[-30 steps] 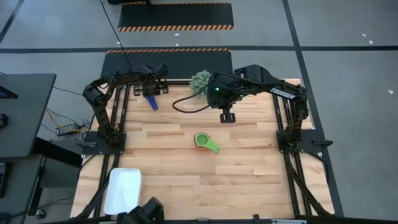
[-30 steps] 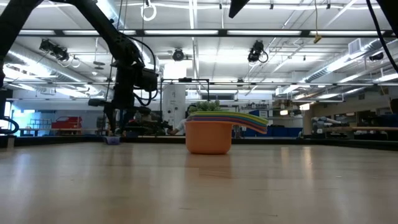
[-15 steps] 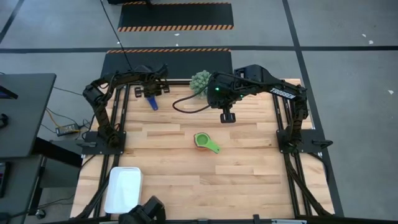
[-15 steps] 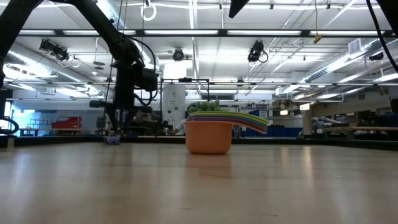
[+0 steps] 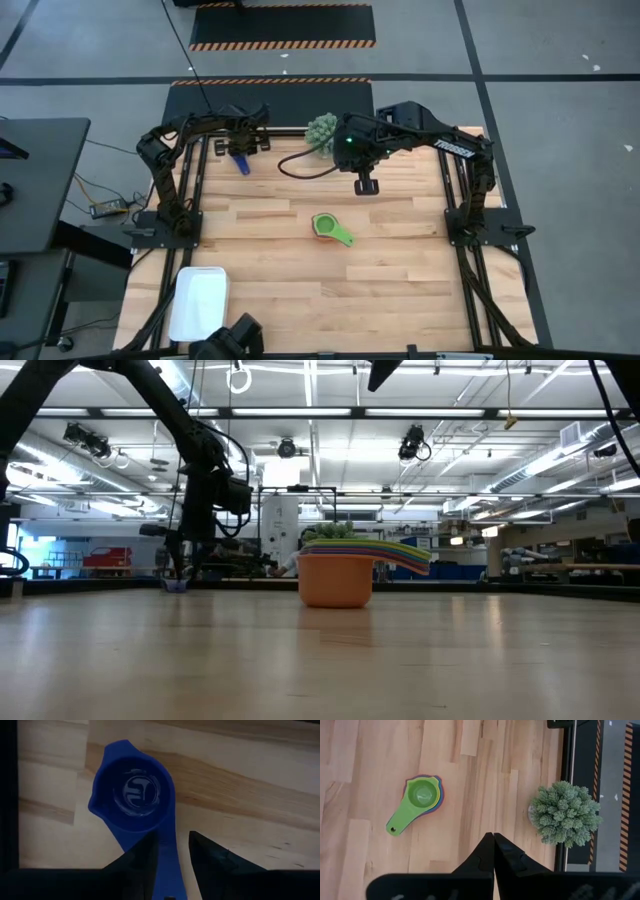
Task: Nest measuring cups in basket
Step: Stack the purple measuring cup on top of the green measuring cup
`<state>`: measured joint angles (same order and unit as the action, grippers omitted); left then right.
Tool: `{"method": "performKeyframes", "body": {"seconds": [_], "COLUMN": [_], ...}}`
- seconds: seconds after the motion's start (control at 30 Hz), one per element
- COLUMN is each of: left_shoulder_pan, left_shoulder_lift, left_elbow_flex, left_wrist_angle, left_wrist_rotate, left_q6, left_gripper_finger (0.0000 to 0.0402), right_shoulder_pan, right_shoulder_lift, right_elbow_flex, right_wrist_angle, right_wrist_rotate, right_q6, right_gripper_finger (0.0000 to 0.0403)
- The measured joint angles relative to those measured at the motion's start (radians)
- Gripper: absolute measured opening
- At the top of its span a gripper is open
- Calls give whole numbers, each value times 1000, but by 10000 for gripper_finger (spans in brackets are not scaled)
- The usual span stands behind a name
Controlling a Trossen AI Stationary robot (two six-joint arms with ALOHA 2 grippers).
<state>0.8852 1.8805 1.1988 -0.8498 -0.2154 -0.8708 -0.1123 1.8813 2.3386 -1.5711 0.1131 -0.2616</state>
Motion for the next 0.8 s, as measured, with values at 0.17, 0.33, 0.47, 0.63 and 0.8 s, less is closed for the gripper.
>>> {"method": "performKeyframes", "body": {"seconds": [0.17,0.33,0.47,0.63,0.8], "left_shoulder_pan": [0,4,5,6,8], "left_shoulder_lift": [-4,-5,-5,-5,-5], "left_elbow_flex": [0,0,0,32,47], "left_wrist_angle": [3,4,28,22,17], "left_wrist_rotate": [2,7,10,-3,-44], "left_q6": [4,3,3,48,54], "left_gripper_finger": [119,119,119,119,119], "right_shoulder_pan": [-15,-30,-41,-56,-61], "right_shoulder_lift": [0,0,0,0,0], "right_elbow_flex": [0,0,0,0,0], "right_wrist_angle": [2,6,7,7,6], "right_wrist_rotate": [0,-1,-1,-2,-2], "right_q6": [-4,-4,-4,-4,-4], "right_gripper_finger": [3,3,3,3,3]}}
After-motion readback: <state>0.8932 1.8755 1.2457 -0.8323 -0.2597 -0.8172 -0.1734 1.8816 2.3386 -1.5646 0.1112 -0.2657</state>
